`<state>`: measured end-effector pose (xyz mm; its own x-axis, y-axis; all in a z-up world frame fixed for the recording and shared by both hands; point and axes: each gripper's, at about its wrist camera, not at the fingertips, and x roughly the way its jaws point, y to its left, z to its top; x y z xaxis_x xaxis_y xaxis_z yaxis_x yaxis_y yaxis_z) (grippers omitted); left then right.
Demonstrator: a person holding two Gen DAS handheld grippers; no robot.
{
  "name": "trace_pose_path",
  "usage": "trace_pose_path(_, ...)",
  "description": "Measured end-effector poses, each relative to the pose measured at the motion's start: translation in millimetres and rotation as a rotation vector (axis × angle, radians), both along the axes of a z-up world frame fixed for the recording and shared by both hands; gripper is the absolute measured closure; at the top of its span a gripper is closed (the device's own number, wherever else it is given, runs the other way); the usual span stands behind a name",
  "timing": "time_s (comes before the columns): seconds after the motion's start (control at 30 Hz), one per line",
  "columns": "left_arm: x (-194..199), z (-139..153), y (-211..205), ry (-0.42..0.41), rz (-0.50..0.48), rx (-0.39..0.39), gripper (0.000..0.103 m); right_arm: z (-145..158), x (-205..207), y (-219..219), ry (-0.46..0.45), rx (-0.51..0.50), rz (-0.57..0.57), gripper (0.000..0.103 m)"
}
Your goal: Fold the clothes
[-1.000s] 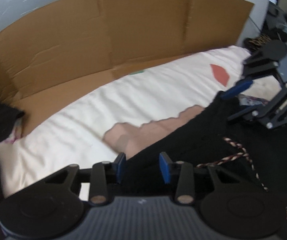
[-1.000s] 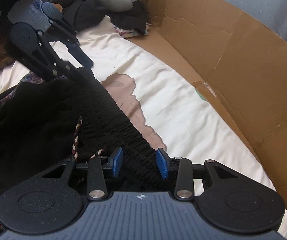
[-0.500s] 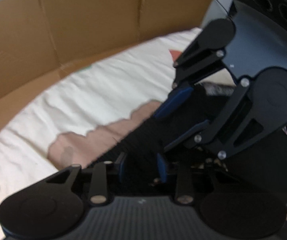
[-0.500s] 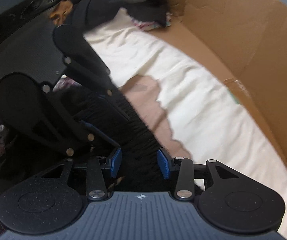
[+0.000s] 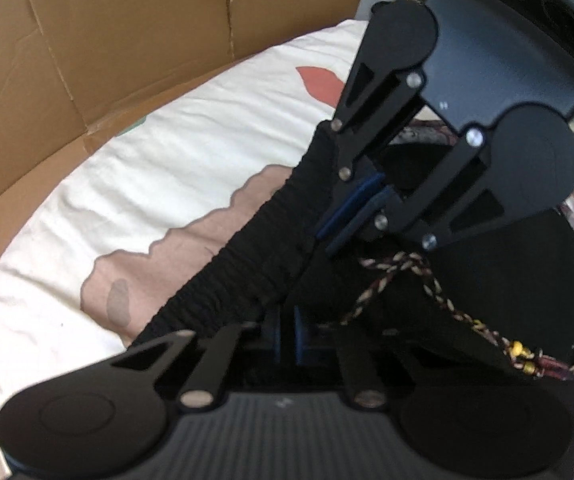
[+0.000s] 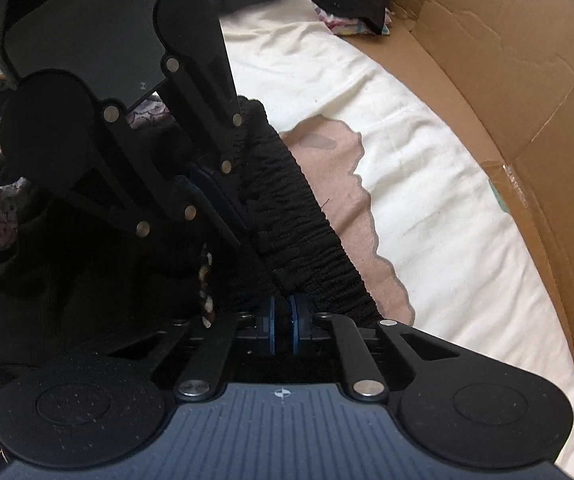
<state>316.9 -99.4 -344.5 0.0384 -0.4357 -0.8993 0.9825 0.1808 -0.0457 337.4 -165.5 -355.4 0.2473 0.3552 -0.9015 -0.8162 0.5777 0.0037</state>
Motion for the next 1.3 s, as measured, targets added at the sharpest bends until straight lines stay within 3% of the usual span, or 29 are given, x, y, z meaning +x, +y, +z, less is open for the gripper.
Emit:
trace_pose_path(0.2,10.7,17.0,8.3,-0.033,0.021,-0.071,0.099,18.4,-1.5,-10.5,-0.074,0.047,-0.029,0.1)
trace_pose_path(0.37,14.7,7.0,1.3,-0.077,0.053,-0.075,0.099,13.7,4.4,-10.9,-0.118,0.029,-0.089,0.1)
trace_pose_path(0.63,27.4,-16.3,-5.1,-0.015,0.154,-0.058,0.093,-4.7,16.1,-17.6,-0.052,0.05,-0.217,0.095)
trace_pose_path(0.87,34.5,23.5,11.7,-0.008,0.218,-0.098,0.09,27.6,18.5,-65.9,-0.004,0.199,-0.365,0.091)
trace_pose_path(1.13,58.9,49.4,57.6,-0.033,0.347,-0.081,0.09,50.8,9.7,-128.0,-0.051,0.145,-0.464,0.091)
trace_pose_path(1.3,70.9,46.2,90.2,-0.025,0.46,-0.061,0.083,36.3,1.4,-151.4,-0.032,0.139,-0.54,0.091)
